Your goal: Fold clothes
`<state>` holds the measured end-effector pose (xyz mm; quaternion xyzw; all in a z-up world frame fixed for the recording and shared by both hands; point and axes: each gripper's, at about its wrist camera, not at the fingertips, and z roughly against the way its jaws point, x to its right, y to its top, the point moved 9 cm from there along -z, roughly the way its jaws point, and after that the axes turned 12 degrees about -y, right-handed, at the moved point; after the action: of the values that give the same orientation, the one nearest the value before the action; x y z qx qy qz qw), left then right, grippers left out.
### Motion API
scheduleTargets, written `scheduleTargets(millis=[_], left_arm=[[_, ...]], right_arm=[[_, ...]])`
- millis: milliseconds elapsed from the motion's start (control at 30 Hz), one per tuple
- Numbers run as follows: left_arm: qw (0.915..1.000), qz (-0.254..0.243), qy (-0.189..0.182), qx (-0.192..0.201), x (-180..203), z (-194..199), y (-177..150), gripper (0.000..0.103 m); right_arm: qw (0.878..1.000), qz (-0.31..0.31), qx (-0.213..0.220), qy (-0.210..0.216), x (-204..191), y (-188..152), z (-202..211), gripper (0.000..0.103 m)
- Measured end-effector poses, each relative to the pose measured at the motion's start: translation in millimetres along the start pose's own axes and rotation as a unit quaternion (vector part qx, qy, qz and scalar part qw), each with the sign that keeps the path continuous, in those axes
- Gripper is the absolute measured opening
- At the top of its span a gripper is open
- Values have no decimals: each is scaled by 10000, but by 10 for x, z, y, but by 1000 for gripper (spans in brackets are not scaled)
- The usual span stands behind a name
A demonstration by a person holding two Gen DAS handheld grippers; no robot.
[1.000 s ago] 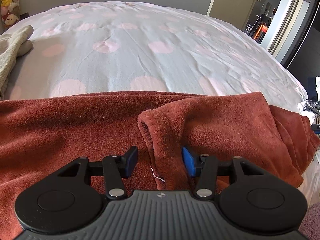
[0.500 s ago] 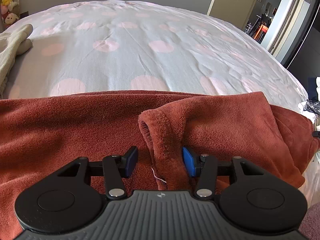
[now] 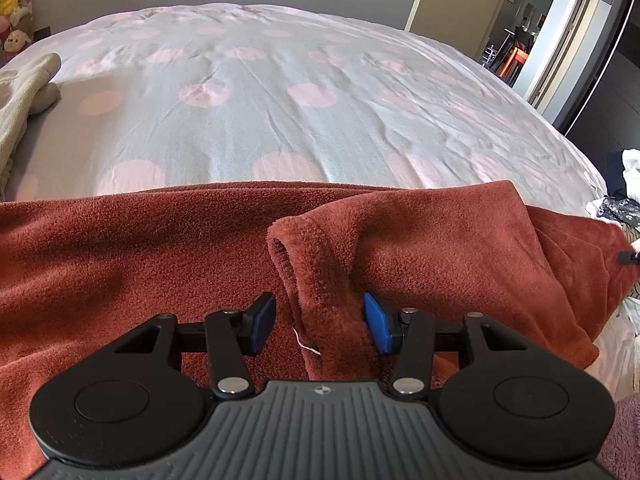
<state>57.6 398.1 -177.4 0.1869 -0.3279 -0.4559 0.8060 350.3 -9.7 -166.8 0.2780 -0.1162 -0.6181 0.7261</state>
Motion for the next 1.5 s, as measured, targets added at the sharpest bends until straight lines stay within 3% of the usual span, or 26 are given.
scheduleTargets(millis=[333, 533, 667, 833, 1133, 1200, 1300, 1500], left_arm=[[9998, -118, -110, 138, 50, 166, 10, 47], [9994, -83, -217, 258, 12, 279, 9, 47], [9988, 3, -328, 364, -18, 330, 24, 47], [9979, 68, -447, 453, -44, 384, 25, 47], [9977, 260, -450, 441, -160, 402, -5, 46], [9976, 274, -456, 440, -173, 396, -6, 46], [9977, 296, -427, 446, -199, 391, -4, 44], [9944, 488, -596, 722, -224, 502, 67, 44]], right_arm=[[9891, -211, 464, 1381, -993, 312, 1071, 15], [9787, 87, 369, 2020, -1838, 155, 1455, 15], [9711, 373, 252, 2346, -2373, -136, 1559, 15], [9676, 746, -59, 2410, -2974, -660, 1400, 15], [9677, 1595, -437, 1901, -3580, -1591, 739, 17], [9665, 1790, -440, 1784, -3663, -1710, 619, 21], [9626, 2019, -405, 1758, -3761, -1853, 560, 34], [9541, 2311, 33, 1905, -3729, -1923, 852, 42]])
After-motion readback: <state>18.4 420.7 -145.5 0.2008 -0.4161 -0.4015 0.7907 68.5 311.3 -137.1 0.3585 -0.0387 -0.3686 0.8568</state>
